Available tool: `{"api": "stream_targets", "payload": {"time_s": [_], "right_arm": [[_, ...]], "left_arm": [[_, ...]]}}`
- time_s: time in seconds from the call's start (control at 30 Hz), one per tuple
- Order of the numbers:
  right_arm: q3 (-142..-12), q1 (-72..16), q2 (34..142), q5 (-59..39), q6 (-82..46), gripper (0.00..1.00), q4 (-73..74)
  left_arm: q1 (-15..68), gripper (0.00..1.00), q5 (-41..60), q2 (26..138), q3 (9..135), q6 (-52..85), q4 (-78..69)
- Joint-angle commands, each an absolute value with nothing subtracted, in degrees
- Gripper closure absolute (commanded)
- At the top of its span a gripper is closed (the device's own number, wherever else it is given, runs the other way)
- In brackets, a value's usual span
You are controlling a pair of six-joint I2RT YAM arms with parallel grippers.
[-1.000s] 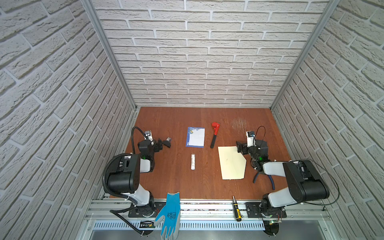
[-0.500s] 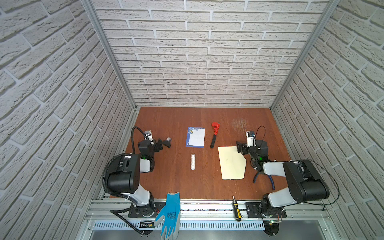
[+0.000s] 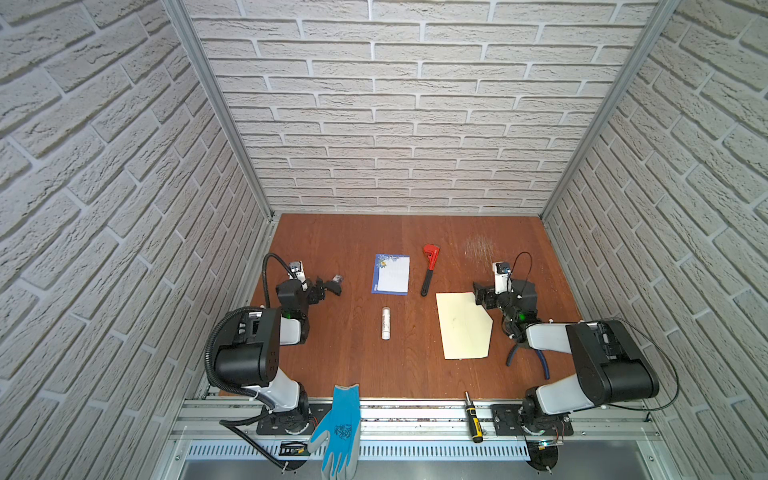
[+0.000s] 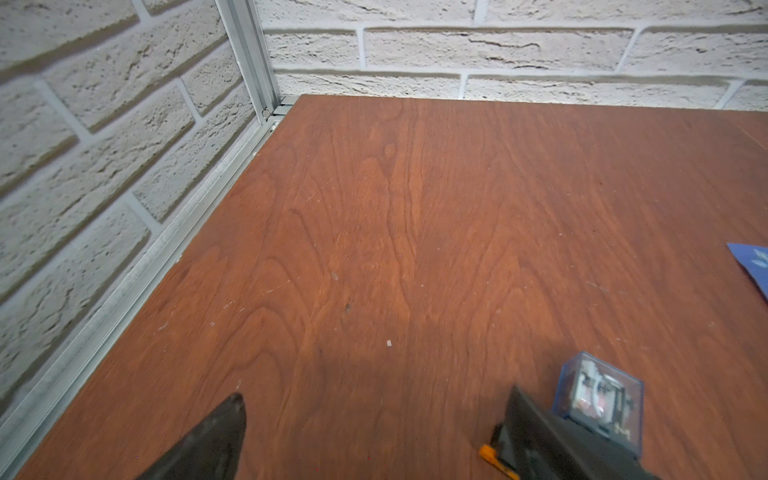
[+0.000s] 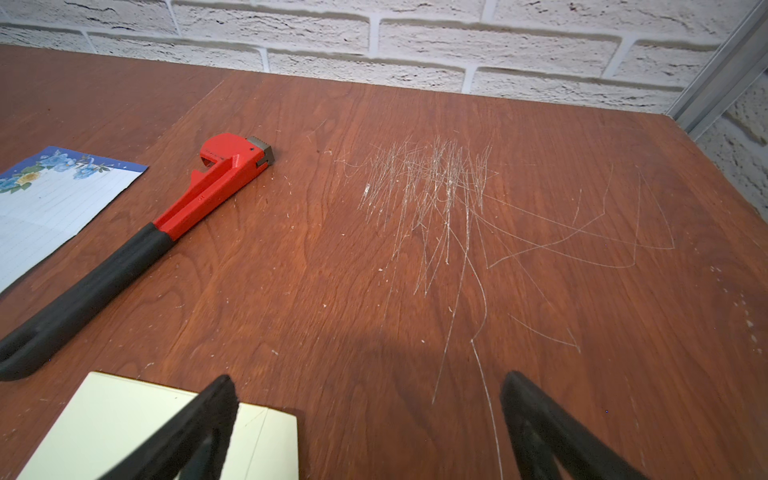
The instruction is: Place the letter into the envelope and seal it
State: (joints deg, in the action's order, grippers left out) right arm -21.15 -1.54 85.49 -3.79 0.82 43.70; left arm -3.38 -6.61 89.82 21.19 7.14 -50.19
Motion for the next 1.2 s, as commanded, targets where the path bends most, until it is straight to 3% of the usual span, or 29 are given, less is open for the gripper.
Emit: {"api": "stream_targets", "payload": {"time_s": [0.0,0.03,0.13,0.27,0.33,0.43,0.73,0.97,1.17], "right_arm": [[-21.84,-1.05,84.19,-4.38,0.01,0.01,46.58],[-23.06,-1.00,81.79,-3.07,-0.61,0.01,43.33],[-39.26,-0.88,73.17,3.30,-7.22,0.07,7.81],[-47.12,-1.98,69.99,2.71,-11.78,0.19,-1.00],[-53.90,-3.08,70.66,6.07,-17.89,0.19,-11.62],[-60.63,-5.64,72.47,3.65,-23.36,0.20,-21.39],[-74.02,-18.60,82.86,-4.28,-33.28,0.22,-33.34],[-83.20,-24.07,92.76,-11.88,-39.32,0.24,-35.67],[-88.64,-25.95,100.81,-14.91,-40.23,0.26,-34.11]], "left_arm": [[-3.42,0.05,-11.79,83.60,24.25,7.98,-43.21],[-3.23,0.06,-14.97,80.85,26.31,8.98,-37.53],[-3.03,0.11,-21.49,73.35,31.40,13.15,-25.12],[-2.38,0.17,-19.53,66.00,38.50,19.67,-10.80],[-1.82,0.20,-18.22,64.61,42.99,21.87,-2.55],[-0.83,0.20,-13.71,64.80,49.18,23.40,6.29],[3.20,0.25,13.88,73.36,63.68,34.67,21.08],[13.12,0.25,16.18,79.19,66.26,42.37,24.02],[14.73,0.23,17.51,84.23,63.99,46.39,22.66]]}}
